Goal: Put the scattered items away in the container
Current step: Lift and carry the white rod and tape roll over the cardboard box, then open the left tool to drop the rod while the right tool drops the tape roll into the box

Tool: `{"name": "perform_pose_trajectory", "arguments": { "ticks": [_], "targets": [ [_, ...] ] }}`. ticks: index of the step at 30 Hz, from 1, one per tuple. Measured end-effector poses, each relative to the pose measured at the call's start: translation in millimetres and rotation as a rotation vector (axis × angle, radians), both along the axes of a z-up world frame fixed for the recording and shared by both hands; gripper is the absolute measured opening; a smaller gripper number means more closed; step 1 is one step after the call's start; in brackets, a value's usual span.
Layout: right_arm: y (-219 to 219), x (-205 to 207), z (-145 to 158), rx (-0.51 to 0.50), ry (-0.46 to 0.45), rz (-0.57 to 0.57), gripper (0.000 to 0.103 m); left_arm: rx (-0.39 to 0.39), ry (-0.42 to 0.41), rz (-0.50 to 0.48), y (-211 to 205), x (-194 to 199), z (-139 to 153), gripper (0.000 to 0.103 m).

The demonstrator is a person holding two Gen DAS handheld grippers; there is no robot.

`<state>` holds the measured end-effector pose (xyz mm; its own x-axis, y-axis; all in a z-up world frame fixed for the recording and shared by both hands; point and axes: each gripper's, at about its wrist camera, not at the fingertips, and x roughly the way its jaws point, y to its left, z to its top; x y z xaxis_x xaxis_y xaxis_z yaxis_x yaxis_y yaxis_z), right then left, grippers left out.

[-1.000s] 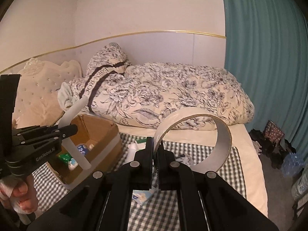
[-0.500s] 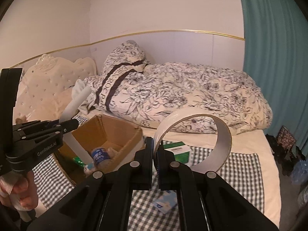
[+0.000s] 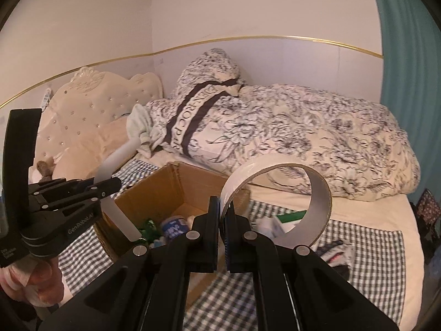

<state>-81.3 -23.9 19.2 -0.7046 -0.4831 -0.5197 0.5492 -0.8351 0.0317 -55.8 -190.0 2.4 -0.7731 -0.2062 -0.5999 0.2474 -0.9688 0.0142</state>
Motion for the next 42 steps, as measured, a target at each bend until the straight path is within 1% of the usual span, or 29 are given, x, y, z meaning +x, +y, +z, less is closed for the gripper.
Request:
{"name": "perform_pose_trajectory", "arguments": {
  "ticks": [4,13,20,24,29,31,35,40,42],
  "targets": [
    [-19.1,-4.7,-7.7,0.003,-0.018,0.032,0.003,-0.011,-0.012,0.026,-14.2,-5.0,-7.4,0.012],
    [-53.9,-17.6,-26.1,0.011,-0.057,0.083,0.003,-0.004,-0.050,0.056,-39.7,-17.6,-24.0,0.012],
    [-72.5,-29.3,-39.1,0.029,-0.087,0.114,0.003,0.002,-0.088,0.043,-45.1,-30.3,-37.0,0.012],
    [-83.8,-39.2,-49.5,0.050,-0.114,0.128,0.003,0.016,-0.118,0.034,-50.1,-36.7,-49.1,0.012],
    [-96.2,-51.7,-68.6,0.091,-0.168,0.145,0.003,0.045,-0.180,0.018,-56.2,-46.7,-69.6,0.012],
    [-99.5,-55.9,-74.9,0.099,-0.187,0.147,0.003,0.068,-0.224,0.020,-60.5,-51.6,-79.8,0.012],
    [-108.3,-60.4,-88.0,0.127,-0.220,0.147,0.003,0.110,-0.279,0.019,-69.1,-58.2,-93.9,0.012],
    [-113.1,-63.3,-99.5,0.163,-0.247,0.141,0.003,0.097,-0.320,-0.005,-65.8,-65.0,-103.7,0.015],
    [-115.2,-64.0,-102.4,0.181,-0.258,0.142,0.004,0.090,-0.326,-0.012,-62.9,-68.0,-104.5,0.018]
  ]
}}
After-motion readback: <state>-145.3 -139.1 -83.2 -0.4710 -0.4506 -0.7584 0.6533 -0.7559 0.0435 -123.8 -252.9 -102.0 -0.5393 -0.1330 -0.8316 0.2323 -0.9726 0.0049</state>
